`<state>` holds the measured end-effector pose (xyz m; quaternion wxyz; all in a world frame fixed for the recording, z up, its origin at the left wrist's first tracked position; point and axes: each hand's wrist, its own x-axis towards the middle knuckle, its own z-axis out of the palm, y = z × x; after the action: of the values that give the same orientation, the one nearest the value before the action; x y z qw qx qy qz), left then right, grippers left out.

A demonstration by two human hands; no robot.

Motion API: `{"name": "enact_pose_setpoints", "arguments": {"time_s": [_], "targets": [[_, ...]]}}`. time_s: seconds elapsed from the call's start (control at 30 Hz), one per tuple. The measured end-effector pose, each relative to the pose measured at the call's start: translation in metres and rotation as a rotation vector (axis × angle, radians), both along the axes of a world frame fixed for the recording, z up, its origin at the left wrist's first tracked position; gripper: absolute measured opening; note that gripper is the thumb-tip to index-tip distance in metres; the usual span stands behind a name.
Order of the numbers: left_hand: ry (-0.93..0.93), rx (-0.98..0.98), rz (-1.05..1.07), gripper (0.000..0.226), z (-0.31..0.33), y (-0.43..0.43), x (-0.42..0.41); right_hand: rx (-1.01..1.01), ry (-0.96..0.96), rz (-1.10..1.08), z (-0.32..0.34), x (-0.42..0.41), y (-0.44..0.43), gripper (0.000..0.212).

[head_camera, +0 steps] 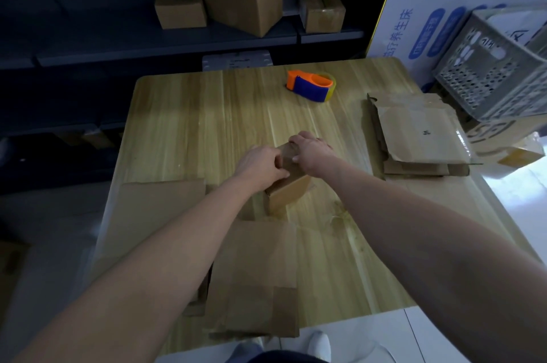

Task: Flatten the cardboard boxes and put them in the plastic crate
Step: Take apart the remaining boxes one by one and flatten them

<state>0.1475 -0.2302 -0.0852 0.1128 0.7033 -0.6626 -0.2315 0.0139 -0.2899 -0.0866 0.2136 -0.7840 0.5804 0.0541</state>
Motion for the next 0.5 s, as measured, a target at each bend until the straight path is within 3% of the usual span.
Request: {"name": "enact_pose_setpoints", "arguments": {"time_s": [0.27, 0.5], "targets": [[-0.029, 0.093, 0.018, 0.006, 0.012, -0.002, -0.014, -0.006, -0.01, -0.008, -0.002, -0.002, 0.001, 0.051], [-0.129, 0.108, 0.043, 0.008, 0.018, 0.002, -0.029, -0.006, -0.019, 0.003, -0.001, -0.001, 0.0, 0.054]]}}
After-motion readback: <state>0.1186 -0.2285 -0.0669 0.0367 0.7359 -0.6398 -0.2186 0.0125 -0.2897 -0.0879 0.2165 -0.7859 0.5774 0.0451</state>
